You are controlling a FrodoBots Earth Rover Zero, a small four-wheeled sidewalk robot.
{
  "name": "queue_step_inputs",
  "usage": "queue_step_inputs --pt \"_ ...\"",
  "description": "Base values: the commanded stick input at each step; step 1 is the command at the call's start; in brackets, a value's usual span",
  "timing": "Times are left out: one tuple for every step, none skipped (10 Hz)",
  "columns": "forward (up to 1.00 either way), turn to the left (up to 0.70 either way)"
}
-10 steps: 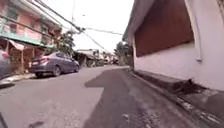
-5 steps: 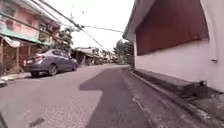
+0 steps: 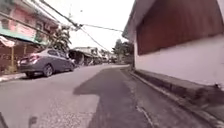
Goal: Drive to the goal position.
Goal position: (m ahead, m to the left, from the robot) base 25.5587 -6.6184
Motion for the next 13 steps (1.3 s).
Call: queue_step_inputs --pt "0.70 0.00" --pt "0.70 0.00" --pt "0.70 0.00" --pt "0.70 0.00" --pt "0.70 0.00" --pt "0.70 0.00" --pt "0.70 0.00" --pt "0.70 0.00" --pt "0.70 0.00" --pt "0.70 0.00" --pt "0.70 0.00" --pt "0.70 0.00" --pt "0.70 0.00"
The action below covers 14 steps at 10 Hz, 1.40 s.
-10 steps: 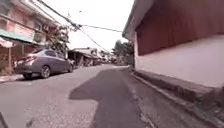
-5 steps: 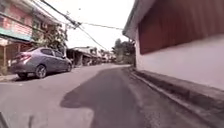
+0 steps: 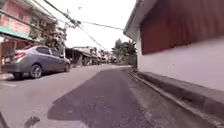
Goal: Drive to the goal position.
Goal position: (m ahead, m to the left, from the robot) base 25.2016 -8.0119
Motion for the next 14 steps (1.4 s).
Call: queue_step_inputs --pt "0.70 0.00" --pt "0.70 0.00" --pt "0.70 0.00" --pt "0.70 0.00" --pt "0.70 0.00" --pt "0.70 0.00" --pt "0.70 0.00" --pt "0.70 0.00" --pt "0.70 0.00" --pt "0.70 0.00" --pt "0.70 0.00" --pt "0.70 0.00" --pt "0.70 0.00" --pt "0.70 0.00"
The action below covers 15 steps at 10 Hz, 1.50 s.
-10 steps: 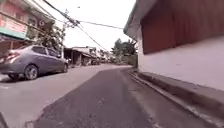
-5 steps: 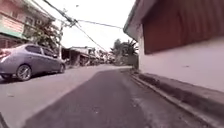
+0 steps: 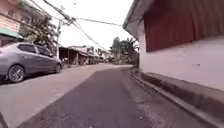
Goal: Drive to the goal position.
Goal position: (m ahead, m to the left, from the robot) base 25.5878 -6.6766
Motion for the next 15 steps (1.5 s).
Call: queue_step_inputs --pt "0.70 0.00" --pt "0.70 0.00" --pt "0.70 0.00" --pt "0.70 0.00" --pt "0.70 0.00" --pt "0.70 0.00" --pt "0.70 0.00" --pt "0.70 0.00" --pt "0.70 0.00" --pt "0.70 0.00" --pt "0.70 0.00" --pt "0.70 0.00" --pt "0.70 0.00" --pt "0.70 0.00" --pt "0.70 0.00"
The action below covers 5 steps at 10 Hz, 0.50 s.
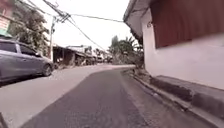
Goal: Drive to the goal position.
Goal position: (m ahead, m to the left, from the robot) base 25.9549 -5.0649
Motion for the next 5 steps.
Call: queue_step_inputs --pt "0.70 0.00" --pt "0.70 0.00" --pt "0.70 0.00" --pt "0.70 0.00" --pt "0.70 0.00"
